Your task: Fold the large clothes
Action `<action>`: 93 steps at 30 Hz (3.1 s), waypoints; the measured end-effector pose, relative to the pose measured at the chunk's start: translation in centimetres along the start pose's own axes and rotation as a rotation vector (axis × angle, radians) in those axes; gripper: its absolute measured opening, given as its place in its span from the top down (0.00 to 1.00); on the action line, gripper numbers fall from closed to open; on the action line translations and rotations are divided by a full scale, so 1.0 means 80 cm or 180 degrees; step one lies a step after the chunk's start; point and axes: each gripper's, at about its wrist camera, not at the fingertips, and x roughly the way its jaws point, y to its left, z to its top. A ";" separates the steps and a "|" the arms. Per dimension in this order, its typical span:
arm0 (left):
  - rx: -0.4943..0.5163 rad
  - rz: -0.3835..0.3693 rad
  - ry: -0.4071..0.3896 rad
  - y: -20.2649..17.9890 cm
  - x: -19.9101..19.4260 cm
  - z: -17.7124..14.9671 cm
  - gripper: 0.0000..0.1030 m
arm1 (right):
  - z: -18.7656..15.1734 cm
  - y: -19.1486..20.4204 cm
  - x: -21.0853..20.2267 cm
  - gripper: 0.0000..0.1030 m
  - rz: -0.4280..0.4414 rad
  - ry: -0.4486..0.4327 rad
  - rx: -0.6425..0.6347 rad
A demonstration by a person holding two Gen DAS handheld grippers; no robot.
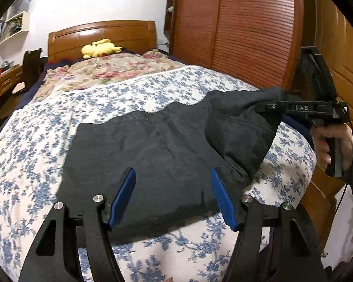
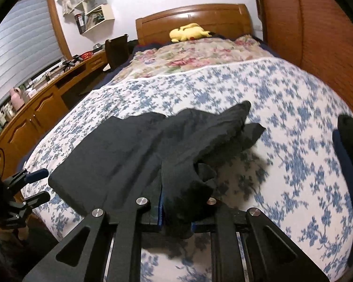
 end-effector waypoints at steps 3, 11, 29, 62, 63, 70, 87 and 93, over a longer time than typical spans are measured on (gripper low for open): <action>-0.0065 0.0082 -0.0077 0.020 -0.018 -0.003 0.35 | 0.014 0.034 0.007 0.86 0.0076 -0.0046 -0.0178; -0.0318 0.0362 -0.0264 0.086 -0.068 -0.019 0.35 | 0.046 0.149 0.051 0.88 0.0433 -0.0098 -0.0624; -0.0607 0.0524 -0.0370 0.150 -0.099 -0.039 0.35 | 0.038 0.229 0.161 0.56 0.0984 0.0326 -0.0678; -0.0400 0.0391 -0.0007 0.099 -0.027 -0.037 0.35 | -0.087 0.170 0.209 0.54 0.0803 0.0501 -0.0754; -0.0404 0.0401 0.0016 0.098 -0.024 -0.038 0.35 | -0.085 0.168 0.207 0.54 0.0817 0.0477 -0.0783; -0.0414 0.0542 0.0101 0.092 -0.008 -0.043 0.35 | -0.091 0.141 0.187 0.53 0.0635 0.0135 -0.1014; -0.0469 0.0591 0.0093 0.085 0.004 -0.040 0.35 | -0.122 0.081 0.181 0.29 0.0548 0.0073 -0.0705; -0.0462 0.0586 0.0042 0.086 0.004 -0.039 0.48 | -0.119 0.081 0.176 0.29 0.0499 0.0057 -0.0771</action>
